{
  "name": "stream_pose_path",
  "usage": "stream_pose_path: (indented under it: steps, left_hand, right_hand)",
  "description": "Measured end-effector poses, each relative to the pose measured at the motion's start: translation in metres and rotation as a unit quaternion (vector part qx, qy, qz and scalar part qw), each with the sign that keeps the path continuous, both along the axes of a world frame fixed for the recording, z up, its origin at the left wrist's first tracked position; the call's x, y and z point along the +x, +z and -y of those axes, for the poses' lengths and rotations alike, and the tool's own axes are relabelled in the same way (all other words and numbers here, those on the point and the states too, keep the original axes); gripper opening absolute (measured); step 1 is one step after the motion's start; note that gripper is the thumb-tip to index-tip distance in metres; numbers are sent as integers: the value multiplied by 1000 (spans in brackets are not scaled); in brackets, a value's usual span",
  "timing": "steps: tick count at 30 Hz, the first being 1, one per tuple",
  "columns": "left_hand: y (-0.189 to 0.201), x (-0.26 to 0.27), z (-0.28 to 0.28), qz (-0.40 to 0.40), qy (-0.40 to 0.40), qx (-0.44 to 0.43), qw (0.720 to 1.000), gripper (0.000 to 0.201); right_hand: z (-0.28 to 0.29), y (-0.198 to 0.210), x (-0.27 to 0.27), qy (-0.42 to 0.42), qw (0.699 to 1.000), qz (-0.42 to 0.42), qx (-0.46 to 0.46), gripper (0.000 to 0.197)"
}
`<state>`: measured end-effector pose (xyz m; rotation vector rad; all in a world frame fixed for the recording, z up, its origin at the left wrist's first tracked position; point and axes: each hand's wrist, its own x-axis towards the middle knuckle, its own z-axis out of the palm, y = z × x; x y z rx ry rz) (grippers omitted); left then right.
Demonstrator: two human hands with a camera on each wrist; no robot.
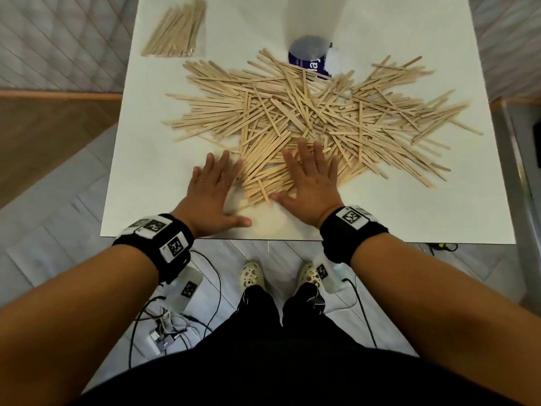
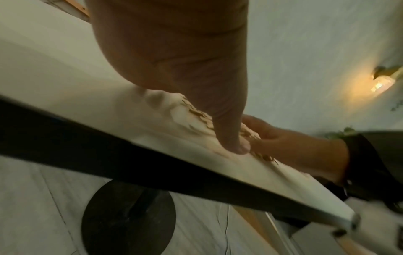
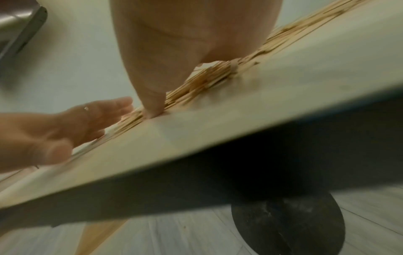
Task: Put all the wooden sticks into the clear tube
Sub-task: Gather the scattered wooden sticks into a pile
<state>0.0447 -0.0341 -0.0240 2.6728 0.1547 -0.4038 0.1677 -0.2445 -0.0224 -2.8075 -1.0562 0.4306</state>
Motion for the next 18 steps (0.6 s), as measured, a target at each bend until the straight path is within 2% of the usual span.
stream_pose_path:
  steps: [5,8,11,14,16,18]
  left_hand:
    - [-2,13,6,-13,-30,42,999,117]
    - [-4,31,16,-10,-39,70,997,98]
    - [-4,49,30,-3,-31,68,997,80]
    - [-3,63,37,-10,-23,68,997,79]
    - [1,68,38,-6,-5,57,998,86]
    - [7,67,38,4,8,25,1000,89]
  right_hand:
    - [10,7,24,-67,997,27,21,87]
    - [23,1,28,-96,995,-3,12,77]
    - [30,-1,32,-80,996,-40,8,68]
    - [31,7,43,-48,997,-55,25,71]
    - [32,19,57,-42,997,-25,58,77]
    - [29,27,77,-50,993,2,104,69]
